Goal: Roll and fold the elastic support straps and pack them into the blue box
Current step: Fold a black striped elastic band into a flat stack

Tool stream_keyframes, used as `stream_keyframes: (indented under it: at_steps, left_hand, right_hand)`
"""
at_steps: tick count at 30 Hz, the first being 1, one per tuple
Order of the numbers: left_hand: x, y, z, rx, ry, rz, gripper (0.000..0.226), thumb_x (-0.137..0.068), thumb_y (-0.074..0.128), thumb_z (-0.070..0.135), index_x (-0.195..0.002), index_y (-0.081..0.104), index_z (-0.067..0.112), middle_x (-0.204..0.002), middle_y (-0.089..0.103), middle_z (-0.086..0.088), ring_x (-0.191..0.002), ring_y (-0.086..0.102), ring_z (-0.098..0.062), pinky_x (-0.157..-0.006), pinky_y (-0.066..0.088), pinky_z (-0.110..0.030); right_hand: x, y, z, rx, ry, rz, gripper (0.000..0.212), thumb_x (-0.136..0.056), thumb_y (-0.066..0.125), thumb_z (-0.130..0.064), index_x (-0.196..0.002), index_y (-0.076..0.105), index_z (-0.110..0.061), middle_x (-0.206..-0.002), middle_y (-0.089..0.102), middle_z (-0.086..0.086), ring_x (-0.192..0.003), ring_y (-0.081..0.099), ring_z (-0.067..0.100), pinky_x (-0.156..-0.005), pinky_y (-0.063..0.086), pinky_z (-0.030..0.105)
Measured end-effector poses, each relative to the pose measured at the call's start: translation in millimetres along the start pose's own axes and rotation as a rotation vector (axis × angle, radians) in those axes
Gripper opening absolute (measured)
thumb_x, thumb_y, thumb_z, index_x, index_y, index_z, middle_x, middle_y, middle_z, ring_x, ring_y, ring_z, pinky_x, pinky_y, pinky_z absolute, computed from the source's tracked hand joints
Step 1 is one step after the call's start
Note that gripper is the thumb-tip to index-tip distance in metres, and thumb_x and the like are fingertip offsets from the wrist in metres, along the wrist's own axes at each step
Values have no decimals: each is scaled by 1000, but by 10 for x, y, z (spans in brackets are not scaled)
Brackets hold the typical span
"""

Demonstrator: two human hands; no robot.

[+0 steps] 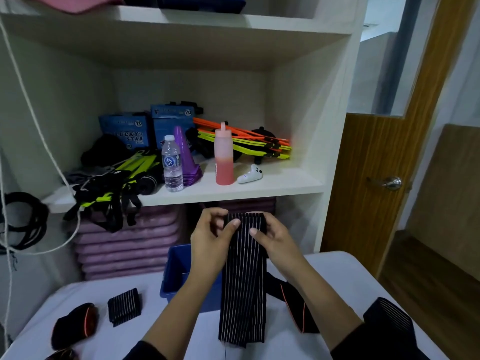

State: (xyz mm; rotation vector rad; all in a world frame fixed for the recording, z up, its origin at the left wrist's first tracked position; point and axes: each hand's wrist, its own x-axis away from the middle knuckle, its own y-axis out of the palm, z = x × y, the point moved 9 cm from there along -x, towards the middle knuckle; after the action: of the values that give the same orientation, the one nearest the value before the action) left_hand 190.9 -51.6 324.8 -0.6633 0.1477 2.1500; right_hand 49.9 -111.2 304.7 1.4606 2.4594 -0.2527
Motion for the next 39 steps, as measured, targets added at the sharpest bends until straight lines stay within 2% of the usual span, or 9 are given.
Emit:
stream_keyframes:
  at_steps: [5,8,13,16,19,23,27,34,39]
  left_hand:
    - [78,63,-131,54,-34,-150,15,-95,46,26,-106,53,33,-107,56,4,-97,53,3,-85,40,-13]
    - [181,159,-104,142,-63,-242,19,-99,35,29,-106,52,28,-101,62,11,-91,58,7,-75,42,-4]
    - [116,105,-60,183,-74,-157,22,-100,31,27,-106,48,14,-91,60,10,-75,57,13,-64,42,-2]
    - [88,86,-107,163,-96,-155,22,-99,32,28,-103,48,13,-86,60,8,-75,58,3,-61,44,-5]
    - [56,63,-177,95,-67,-188,19,-98,39,27,-100,54,15,-88,63,7,-79,59,1,-66,45,-8]
    - [0,73,-226,103,-61,-354,15,-92,54,22,-104,63,17,-98,70,2,-92,66,-11,-82,52,-26]
    - [-48,146,-87,173,-60,-531,22,-88,59,9,-108,62,19,-101,70,-7,-89,65,-13,-77,53,-24]
    - [-221,520,-348,-22,-93,-473,18,-87,62,19,-104,61,22,-100,70,0,-92,66,-16,-85,54,-39]
    - [-330,878,-674,-258,-145,-421,23,-85,65,18,-106,64,9,-98,69,-8,-82,60,-15,-74,45,-23]
  right_hand:
    - [5,45,-129,2,-81,130,24,-93,55,-10,-116,57,-16,-111,66,-2,-105,62,9,-93,49,24]
    - [3,151,-133,44,-90,141,22,-96,51,-19,-117,54,-23,-116,64,-5,-109,60,6,-96,47,24]
    - [3,309,-57,70,-62,106,26,-97,48,-22,-121,44,-32,-118,60,-13,-110,56,-2,-95,44,19]
    - [-10,342,-30,88,-34,40,38,-93,53,-8,-121,41,-30,-112,60,-10,-102,59,-4,-85,48,16]
    - [-35,264,-55,190,-56,31,43,-90,57,-4,-117,44,-34,-112,61,-6,-105,60,4,-91,49,23]
    - [-5,112,-109,214,-81,68,42,-87,63,-6,-111,47,-37,-111,65,-7,-102,63,5,-87,50,20]
    - [-6,10,-171,200,-102,61,41,-88,62,-12,-122,47,-29,-116,66,-3,-106,64,10,-91,51,27]
    - [-251,-290,116,298,-17,74,40,-93,55,-17,-129,41,-27,-122,61,-3,-112,60,13,-97,49,36]
    - [-474,-579,566,443,95,135,39,-93,55,-14,-129,43,-16,-115,62,-2,-109,59,15,-100,46,46]
